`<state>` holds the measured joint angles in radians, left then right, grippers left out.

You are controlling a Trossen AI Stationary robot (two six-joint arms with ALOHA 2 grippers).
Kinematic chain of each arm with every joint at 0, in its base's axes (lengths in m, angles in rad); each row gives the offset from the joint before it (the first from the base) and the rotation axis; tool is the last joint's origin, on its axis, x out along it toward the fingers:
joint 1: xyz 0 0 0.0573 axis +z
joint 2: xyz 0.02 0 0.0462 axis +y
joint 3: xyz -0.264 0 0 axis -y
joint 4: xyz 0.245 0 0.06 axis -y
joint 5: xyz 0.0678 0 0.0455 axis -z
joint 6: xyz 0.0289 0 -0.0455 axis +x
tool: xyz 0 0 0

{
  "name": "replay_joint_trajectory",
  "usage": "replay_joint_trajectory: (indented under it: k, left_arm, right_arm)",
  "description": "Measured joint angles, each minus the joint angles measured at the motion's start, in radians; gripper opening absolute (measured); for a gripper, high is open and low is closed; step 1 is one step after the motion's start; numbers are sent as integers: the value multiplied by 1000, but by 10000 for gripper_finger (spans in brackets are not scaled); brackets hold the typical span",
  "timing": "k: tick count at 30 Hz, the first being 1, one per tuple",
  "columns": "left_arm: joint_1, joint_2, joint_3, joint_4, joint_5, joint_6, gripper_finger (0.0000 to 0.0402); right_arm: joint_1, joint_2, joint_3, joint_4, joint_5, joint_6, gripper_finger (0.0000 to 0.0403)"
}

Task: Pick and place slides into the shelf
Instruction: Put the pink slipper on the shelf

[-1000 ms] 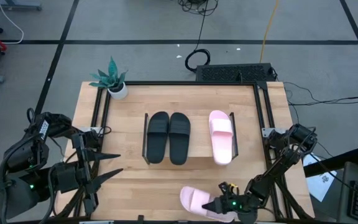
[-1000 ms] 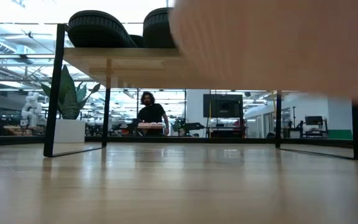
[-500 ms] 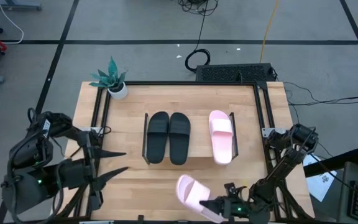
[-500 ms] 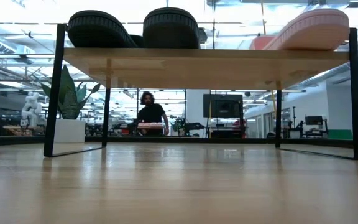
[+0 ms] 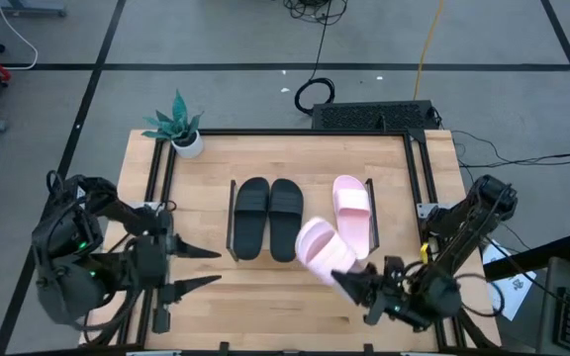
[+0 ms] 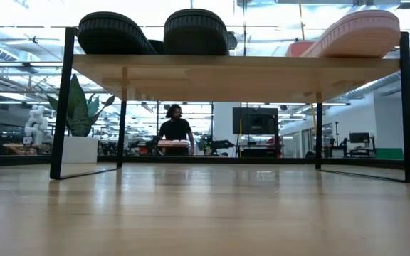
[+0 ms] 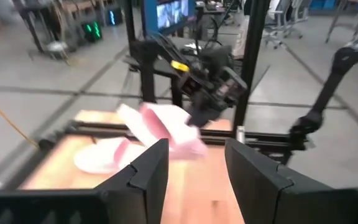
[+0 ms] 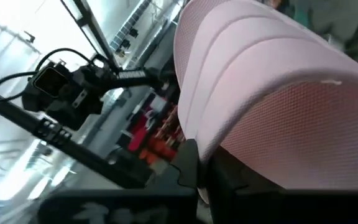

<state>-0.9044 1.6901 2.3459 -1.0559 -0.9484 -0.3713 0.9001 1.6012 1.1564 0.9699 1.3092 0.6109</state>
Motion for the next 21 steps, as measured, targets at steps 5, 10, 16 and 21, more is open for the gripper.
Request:
replay_joint_trajectory:
  k: [5, 10, 16, 21]
  left_arm:
    - [50, 9, -21, 6, 81, -121, 161]
    - [102, 11, -106, 12, 109, -271, 161]
    - [161, 11, -236, 124, 111, -435, 161]
    - [193, 12, -364, 392, 114, -399, 161]
  right_arm:
    - [-60, -81, 0, -1, -114, -235, 0]
    - [-121, -150, 0, 1, -263, -411, 0]
    - [-163, -190, 0, -2, -338, -477, 0]
    - [-174, -206, 0, -3, -346, -493, 1]
